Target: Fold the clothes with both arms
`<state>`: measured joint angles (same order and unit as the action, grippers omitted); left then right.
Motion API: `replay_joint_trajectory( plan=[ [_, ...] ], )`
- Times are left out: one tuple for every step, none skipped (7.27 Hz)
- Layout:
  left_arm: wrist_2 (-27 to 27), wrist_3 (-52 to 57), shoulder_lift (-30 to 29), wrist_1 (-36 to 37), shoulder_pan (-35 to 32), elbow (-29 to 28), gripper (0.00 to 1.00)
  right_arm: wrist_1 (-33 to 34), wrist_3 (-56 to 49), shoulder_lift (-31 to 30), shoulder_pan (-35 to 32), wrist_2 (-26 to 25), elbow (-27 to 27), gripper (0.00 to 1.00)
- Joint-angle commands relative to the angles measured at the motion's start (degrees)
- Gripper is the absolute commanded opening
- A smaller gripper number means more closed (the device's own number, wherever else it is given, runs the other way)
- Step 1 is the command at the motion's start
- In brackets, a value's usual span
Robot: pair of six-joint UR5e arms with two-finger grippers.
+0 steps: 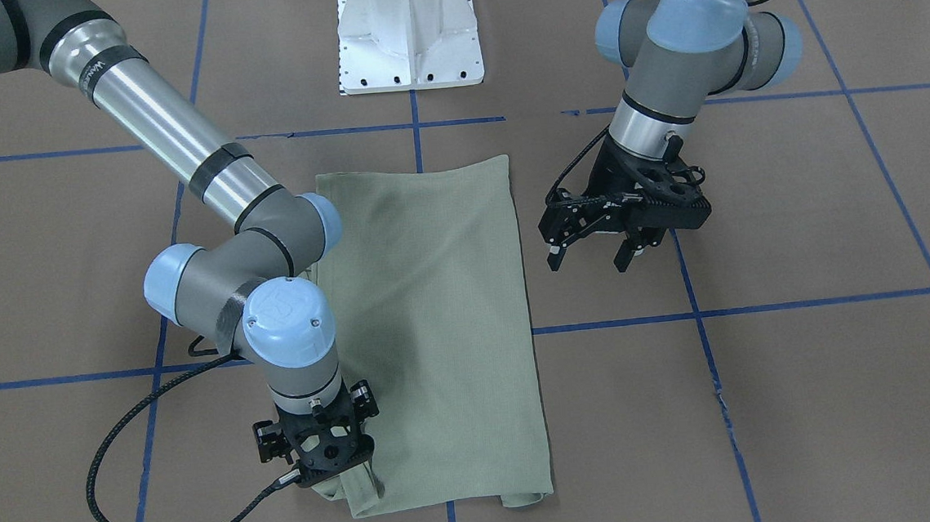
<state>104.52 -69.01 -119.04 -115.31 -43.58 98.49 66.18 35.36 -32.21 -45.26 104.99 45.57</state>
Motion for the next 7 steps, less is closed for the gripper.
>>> replay_joint_trajectory(
  plan=[
    [0.07,-0.08,-0.14,0.0,-0.02,-0.05,1.0,0.0,-2.04,-0.93,-1.58,0.21,-0.04,1.0],
    [0.07,-0.08,-0.23,0.0,-0.02,-0.05,1.0,0.0,-2.83,-1.02,-2.37,0.39,-0.13,1.0],
    [0.07,-0.08,-0.23,-0.09,-0.02,-0.05,1.0,0.0,-3.8,-1.71,-2.9,0.65,-0.13,1.0],
    [0.07,-0.08,-0.23,0.0,0.07,-0.05,1.0,0.0,-3.72,-1.72,-2.99,0.91,0.04,1.0],
    [0.07,-0.08,-0.32,0.0,0.07,-0.05,1.0,0.0,-3.54,-1.55,-2.99,1.53,0.92,1.0],
    [0.15,-0.16,-0.32,-0.09,0.07,-0.05,1.0,0.61,-3.11,-1.63,-3.17,3.62,3.45,1.0],
    [0.24,-0.86,-0.32,-0.09,0.24,0.29,1.0,3.83,-2.49,-2.59,-3.17,4.69,7.82,1.0]
  ],
)
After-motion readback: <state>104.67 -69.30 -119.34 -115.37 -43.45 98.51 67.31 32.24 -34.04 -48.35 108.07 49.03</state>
